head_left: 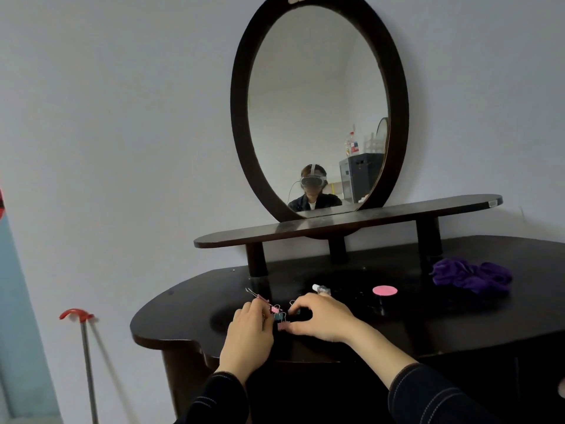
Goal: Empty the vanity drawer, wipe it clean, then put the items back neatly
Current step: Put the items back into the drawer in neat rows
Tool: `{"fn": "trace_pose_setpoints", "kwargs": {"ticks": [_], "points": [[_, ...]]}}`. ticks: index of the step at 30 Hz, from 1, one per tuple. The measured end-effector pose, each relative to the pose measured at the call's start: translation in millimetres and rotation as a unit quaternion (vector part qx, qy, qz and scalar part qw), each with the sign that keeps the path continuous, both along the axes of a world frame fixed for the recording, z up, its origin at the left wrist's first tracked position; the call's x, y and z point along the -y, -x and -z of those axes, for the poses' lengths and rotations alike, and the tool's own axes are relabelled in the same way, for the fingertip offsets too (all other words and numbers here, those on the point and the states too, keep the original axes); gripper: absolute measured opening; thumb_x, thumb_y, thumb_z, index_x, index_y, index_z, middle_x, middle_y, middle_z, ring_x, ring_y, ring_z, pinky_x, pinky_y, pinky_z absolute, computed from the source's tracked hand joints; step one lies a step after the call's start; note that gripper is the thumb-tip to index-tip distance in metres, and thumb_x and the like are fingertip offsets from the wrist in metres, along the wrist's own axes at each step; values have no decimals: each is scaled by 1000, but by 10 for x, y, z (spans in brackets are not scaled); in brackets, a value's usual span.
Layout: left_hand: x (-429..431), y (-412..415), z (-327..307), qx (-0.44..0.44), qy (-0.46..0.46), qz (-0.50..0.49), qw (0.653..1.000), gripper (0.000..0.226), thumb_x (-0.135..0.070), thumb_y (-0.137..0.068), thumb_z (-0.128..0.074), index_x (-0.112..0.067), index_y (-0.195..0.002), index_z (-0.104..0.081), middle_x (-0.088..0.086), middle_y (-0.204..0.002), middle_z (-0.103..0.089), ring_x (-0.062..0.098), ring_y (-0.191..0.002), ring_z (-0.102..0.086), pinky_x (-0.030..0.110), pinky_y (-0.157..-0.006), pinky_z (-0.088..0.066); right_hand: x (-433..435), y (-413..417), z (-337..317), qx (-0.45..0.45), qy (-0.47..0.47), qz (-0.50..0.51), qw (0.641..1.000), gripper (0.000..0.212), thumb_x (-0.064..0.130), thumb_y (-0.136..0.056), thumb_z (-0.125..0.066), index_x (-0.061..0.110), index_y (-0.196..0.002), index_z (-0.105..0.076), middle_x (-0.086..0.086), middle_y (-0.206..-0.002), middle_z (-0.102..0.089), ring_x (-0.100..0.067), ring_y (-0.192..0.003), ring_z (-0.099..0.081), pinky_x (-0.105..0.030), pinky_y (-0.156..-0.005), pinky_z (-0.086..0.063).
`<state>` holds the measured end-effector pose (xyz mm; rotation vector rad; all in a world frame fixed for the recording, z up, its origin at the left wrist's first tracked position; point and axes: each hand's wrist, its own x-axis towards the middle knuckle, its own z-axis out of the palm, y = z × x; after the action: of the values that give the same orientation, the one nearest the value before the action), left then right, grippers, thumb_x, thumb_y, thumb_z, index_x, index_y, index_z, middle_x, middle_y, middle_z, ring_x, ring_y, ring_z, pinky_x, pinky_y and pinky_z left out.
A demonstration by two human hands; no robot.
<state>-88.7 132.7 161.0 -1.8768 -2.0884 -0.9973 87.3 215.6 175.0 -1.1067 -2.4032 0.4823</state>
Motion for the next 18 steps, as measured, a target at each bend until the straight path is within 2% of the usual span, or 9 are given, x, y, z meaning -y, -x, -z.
{"fn": "trace_pose_setpoints", "kwargs": {"ticks": [2,6,9,12,18], "points": [[8,-23,-17,24,-7,-19,999,10,-21,-95,-53,-26,-92,-45,-8,-96,-51,20,-93,-47,36,-83,-43,4,-2,14,-16,-11,11,1000,72,87,-66,-61,42,-122,-57,17,-125,-55,-7,-114,-52,-33,-88,-50],[11,-51,-16,60,-26,-51,997,10,-11,-91,-51,-20,-95,-50,-5,-97,-53,20,-93,-47,35,-80,-43,-1,43,9,-20,-34,-10,999,85,81,-70,-60,48,-145,-39,12,-148,-44,-15,-135,-43,-34,-96,-43],[4,-59,2,61,-48,-71,994,9,-11,-92,-51,-19,-94,-51,-5,-94,-49,18,-88,-44,30,-73,-36,-10,147,-17,-45,-13,-30,998,74,74,-76,-63,50,-144,-44,12,-148,-45,-15,-136,-43,-37,-102,-43],[-11,-55,13,58,-57,-84,993,7,-12,-93,-51,-17,-91,-56,-4,-91,-49,19,-84,-46,29,-71,-37,-10,260,-16,-24,-34,-52,998,56,68,-83,-61,54,-136,-52,12,-140,-50,-17,-130,-48,-37,-97,-43],[15,-70,-8,28,-61,-116,991,12,-19,-94,-52,-14,-87,-61,1,-90,-58,24,-84,-56,34,-73,-44,13,240,27,14,-101,-33,994,32,49,-97,-57,37,-126,-64,8,-127,-61,-20,-122,-51,-38,-92,-45]]}}
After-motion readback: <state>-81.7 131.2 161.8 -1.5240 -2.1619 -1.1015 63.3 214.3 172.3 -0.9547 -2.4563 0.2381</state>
